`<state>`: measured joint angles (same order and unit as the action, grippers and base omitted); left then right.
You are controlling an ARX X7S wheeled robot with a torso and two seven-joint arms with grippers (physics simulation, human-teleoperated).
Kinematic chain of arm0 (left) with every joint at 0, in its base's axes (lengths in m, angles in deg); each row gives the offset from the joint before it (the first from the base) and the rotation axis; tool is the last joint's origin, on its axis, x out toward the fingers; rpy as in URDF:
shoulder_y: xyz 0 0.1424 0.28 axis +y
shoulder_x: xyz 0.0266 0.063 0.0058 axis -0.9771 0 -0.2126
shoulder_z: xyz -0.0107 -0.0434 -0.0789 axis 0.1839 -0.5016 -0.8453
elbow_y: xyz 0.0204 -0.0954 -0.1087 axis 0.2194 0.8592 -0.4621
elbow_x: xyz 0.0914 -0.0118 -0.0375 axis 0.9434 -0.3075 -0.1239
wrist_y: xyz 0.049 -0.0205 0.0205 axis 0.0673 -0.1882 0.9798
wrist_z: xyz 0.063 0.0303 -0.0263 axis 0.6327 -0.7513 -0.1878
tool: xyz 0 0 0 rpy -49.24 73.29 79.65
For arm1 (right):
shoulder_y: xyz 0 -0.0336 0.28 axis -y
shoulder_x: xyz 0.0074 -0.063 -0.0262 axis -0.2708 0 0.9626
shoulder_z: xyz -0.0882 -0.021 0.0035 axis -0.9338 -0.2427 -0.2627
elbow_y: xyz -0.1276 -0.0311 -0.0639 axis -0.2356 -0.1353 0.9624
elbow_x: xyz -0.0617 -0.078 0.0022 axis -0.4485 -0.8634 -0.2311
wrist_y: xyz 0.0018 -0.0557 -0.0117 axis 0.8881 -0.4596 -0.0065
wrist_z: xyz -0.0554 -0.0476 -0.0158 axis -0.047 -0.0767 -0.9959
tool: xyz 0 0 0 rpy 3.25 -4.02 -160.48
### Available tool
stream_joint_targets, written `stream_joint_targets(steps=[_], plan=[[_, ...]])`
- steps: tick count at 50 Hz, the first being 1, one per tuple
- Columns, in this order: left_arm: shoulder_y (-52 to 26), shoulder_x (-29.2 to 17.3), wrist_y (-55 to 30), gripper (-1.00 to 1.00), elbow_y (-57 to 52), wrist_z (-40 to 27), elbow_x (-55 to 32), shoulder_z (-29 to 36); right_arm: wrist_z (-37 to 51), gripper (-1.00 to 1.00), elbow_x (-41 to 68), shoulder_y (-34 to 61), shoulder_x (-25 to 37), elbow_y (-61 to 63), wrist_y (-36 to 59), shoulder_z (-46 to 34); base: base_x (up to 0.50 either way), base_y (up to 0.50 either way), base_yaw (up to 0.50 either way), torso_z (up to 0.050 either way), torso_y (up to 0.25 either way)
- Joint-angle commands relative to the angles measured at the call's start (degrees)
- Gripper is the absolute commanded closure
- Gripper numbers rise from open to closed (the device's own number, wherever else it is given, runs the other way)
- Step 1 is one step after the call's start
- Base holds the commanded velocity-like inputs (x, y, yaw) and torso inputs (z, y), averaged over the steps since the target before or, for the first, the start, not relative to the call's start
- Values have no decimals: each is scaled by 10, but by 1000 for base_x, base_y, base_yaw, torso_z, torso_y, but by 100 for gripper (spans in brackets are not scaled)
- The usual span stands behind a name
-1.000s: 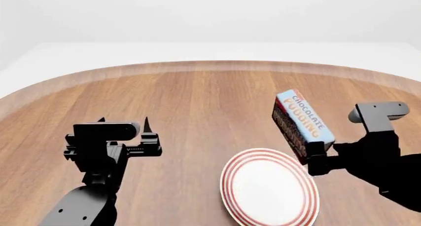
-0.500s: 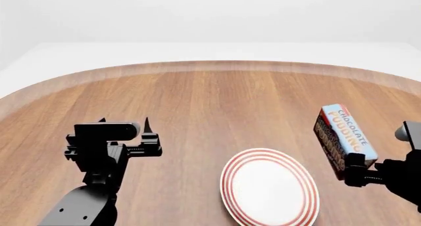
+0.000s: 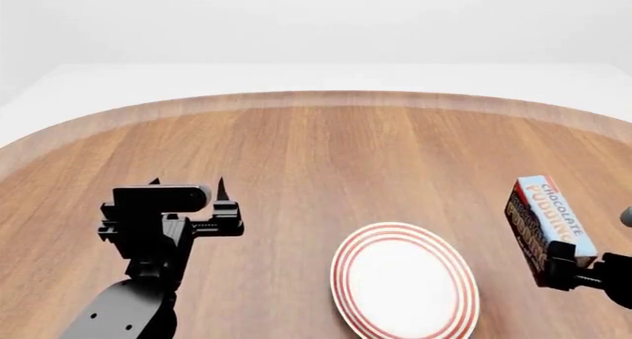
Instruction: Put the chocolate pudding to the right of the plate.
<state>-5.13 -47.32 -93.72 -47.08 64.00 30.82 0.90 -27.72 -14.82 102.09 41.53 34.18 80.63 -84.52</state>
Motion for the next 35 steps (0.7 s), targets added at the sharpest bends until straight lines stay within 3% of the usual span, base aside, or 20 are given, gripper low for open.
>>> stream_joint_targets(steps=[1,35], plan=[[1,-1,2,-100,0,-2,-2,2,-27,100,-36,5,-4,-50,-20,-17,0,0,0,0,0],[2,-7,3,-100,-4,-8,-9,5,-76,100,-117,24,-52,-194,-86,-78,0,0,0,0,0]])
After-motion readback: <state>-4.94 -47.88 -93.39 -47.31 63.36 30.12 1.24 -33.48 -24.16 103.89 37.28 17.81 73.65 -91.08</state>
